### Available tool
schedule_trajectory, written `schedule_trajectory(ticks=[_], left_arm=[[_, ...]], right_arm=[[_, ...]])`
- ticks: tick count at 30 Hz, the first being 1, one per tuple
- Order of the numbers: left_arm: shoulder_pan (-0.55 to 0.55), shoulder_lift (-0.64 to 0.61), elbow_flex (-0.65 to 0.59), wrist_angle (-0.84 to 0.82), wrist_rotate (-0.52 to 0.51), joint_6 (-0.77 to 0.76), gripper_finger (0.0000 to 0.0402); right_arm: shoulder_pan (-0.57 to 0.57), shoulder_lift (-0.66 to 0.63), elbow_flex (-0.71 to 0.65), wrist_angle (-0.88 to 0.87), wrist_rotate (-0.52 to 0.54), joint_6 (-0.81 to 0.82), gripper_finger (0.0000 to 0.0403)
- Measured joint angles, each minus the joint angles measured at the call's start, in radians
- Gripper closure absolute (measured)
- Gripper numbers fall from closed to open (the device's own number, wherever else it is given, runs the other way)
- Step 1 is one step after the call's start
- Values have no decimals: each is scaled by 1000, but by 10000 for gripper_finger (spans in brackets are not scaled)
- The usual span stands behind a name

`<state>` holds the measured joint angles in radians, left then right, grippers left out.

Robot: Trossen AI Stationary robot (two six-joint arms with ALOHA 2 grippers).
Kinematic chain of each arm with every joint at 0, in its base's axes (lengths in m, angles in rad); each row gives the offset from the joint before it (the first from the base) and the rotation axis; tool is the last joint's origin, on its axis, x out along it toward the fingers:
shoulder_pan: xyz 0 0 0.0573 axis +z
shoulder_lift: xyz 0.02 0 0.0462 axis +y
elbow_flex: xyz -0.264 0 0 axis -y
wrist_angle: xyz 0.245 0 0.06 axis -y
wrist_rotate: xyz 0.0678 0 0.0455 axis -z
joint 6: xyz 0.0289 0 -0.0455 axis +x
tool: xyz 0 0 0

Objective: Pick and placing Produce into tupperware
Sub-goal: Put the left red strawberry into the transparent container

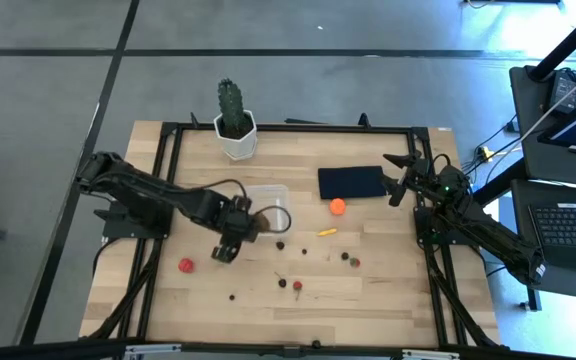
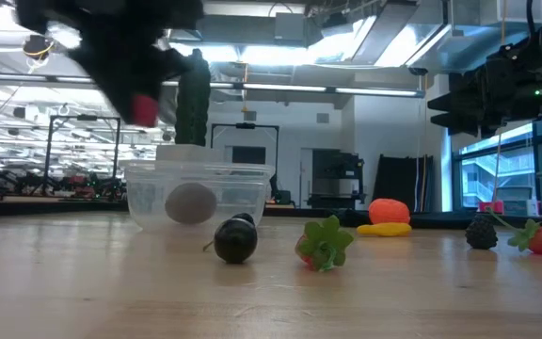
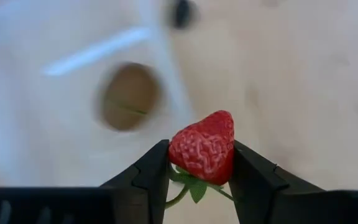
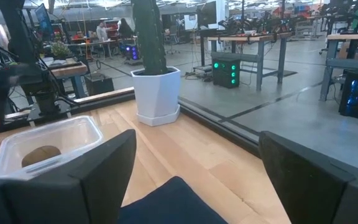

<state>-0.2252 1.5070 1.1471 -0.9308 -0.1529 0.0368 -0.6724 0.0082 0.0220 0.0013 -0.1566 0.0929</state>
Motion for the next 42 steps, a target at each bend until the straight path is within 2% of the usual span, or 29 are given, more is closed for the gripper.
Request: schedule_trajectory(ticks=[2, 7, 17, 23, 33, 42], left_arm=[[37, 0, 4, 15, -37, 0, 269], [141, 0, 4, 15, -44, -4, 257], [292, 4, 4, 54, 17, 17, 267], [309, 65, 4, 75, 32, 26, 254], [306, 205, 3, 117, 54, 28, 260], [306, 225, 3, 125, 50, 28, 234]], right_arm=[[0, 0, 0, 0, 0, 1, 63], [0, 0, 0, 0, 0, 2, 63], [0, 0, 0, 0, 0, 1, 63], [0, 1, 0, 0, 0, 0, 63], [0, 3, 0, 0, 0, 3, 63], [0, 3, 0, 0, 0, 3, 63]])
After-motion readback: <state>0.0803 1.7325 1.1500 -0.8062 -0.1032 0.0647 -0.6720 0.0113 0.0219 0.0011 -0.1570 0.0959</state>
